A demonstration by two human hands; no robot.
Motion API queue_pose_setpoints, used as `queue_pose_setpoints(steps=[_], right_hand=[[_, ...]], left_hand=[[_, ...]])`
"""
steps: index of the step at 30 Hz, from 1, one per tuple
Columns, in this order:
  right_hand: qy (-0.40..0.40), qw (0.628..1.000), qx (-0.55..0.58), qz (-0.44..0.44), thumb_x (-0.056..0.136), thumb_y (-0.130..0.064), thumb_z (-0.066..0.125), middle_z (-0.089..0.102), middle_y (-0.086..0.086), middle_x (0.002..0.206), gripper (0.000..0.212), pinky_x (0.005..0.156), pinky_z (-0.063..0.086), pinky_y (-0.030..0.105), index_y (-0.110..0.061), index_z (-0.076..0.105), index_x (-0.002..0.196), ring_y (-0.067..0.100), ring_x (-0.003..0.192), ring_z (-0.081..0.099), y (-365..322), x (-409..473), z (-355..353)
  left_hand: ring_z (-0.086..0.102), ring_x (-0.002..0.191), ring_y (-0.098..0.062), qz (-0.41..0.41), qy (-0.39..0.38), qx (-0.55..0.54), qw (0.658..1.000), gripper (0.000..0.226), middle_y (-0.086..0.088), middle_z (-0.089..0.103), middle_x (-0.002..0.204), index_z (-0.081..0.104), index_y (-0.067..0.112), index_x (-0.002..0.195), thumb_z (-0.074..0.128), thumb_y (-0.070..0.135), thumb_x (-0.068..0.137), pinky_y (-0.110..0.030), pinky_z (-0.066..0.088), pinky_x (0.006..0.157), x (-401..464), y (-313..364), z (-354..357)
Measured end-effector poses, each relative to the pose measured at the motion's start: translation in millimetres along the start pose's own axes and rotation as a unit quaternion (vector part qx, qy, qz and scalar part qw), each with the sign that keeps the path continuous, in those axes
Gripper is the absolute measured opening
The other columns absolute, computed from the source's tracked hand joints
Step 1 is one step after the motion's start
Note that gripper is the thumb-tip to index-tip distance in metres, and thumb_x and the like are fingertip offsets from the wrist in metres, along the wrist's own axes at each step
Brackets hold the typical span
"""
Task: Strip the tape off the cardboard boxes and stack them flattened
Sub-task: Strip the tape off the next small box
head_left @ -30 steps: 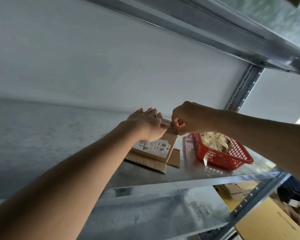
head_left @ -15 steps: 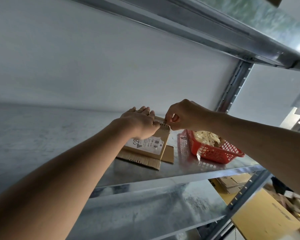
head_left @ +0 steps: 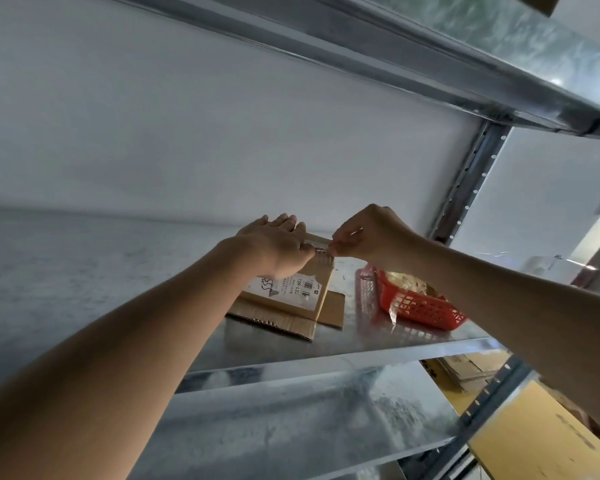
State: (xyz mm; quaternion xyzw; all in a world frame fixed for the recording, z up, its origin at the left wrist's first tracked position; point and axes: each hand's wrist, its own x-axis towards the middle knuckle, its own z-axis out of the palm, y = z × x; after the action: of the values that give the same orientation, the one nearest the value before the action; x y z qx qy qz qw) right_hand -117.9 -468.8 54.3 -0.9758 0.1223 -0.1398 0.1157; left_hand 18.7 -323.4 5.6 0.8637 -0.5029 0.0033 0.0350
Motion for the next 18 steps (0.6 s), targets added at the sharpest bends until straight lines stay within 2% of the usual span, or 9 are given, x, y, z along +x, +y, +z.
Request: queue_pose_setpoints(steps=[2,4,6,8,10,14,18], right_hand=[[-0.017,0.997,-0.067,-0.028,0.088,-0.033,0.08,0.078,-0.005,0.095,0.019,0.089,0.059,0.033,-0.017,0.082,0.097,0.007,0.085,0.071,-10.4,0.6,-2.3],[-0.038,0.98,-0.183,-0.064,0.098,-0.025,0.07,0.073,0.0,0.097,0.014,0.082,0.06,0.036,-0.014,0.077,0.103,0.015,0.085,0.07,-21.3,-1.4,-0.1],[-0.045,0.944,-0.312,-0.098,0.098,-0.011,0.065,0.06,0.001,0.084,0.004,0.071,0.057,0.033,-0.01,0.068,0.102,0.02,0.081,0.067,-29.5,-6.7,6.3],[-0.049,0.916,-0.384,-0.109,0.096,-0.004,0.065,0.039,-0.001,0.071,0.007,0.064,0.048,0.031,-0.01,0.063,0.099,0.024,0.081,0.067,-35.2,-13.3,12.4],[-0.056,0.903,-0.412,-0.111,0.099,-0.007,0.063,0.031,-0.002,0.069,0.006,0.063,0.045,0.031,-0.012,0.059,0.098,0.023,0.078,0.065,-39.8,-18.0,17.1],[-0.058,0.9,-0.414,-0.126,0.1,-0.008,0.06,0.03,-0.002,0.071,0.011,0.06,0.04,0.029,-0.011,0.063,0.11,0.016,0.068,0.047,-38.0,-17.4,22.6],[-0.049,0.912,-0.381,-0.141,0.096,-0.006,0.065,0.043,-0.003,0.08,0.011,0.062,0.048,0.029,-0.01,0.063,0.106,0.013,0.067,0.048,-27.5,-12.6,14.6]], left_hand=[[-0.007,0.159,-0.016,0.002,-0.001,0.001,1.0,0.065,-0.004,-0.005,0.173,0.001,0.017,0.166,0.01,0.048,0.11,-0.041,0.0,0.129,0.9,-1.2,0.4],[-0.007,0.159,-0.016,0.006,0.003,-0.003,1.0,0.066,-0.004,-0.005,0.173,0.001,0.017,0.165,0.009,0.05,0.109,-0.041,0.0,0.129,1.6,-2.8,2.2],[-0.007,0.159,-0.015,0.006,0.009,-0.009,1.0,0.067,-0.003,-0.005,0.173,0.002,0.018,0.165,0.008,0.052,0.108,-0.04,-0.001,0.129,2.4,-4.4,4.2],[-0.007,0.159,-0.014,0.005,0.009,-0.012,1.0,0.066,-0.003,-0.004,0.173,0.002,0.018,0.165,0.009,0.051,0.108,-0.041,-0.001,0.128,4.0,-5.4,5.6],[-0.008,0.159,-0.015,0.004,0.002,-0.008,1.0,0.066,-0.003,-0.005,0.173,0.001,0.017,0.165,0.011,0.05,0.108,-0.041,-0.001,0.128,6.0,-5.5,5.1],[-0.009,0.159,-0.016,0.004,-0.006,0.001,1.0,0.067,-0.003,-0.006,0.173,-0.001,0.017,0.165,0.01,0.05,0.108,-0.042,-0.001,0.128,7.1,-5.0,4.1],[-0.008,0.159,-0.014,0.006,-0.001,-0.01,1.0,0.066,-0.003,-0.005,0.173,0.001,0.017,0.165,0.01,0.05,0.109,-0.041,-0.001,0.128,4.6,-5.4,3.5]])
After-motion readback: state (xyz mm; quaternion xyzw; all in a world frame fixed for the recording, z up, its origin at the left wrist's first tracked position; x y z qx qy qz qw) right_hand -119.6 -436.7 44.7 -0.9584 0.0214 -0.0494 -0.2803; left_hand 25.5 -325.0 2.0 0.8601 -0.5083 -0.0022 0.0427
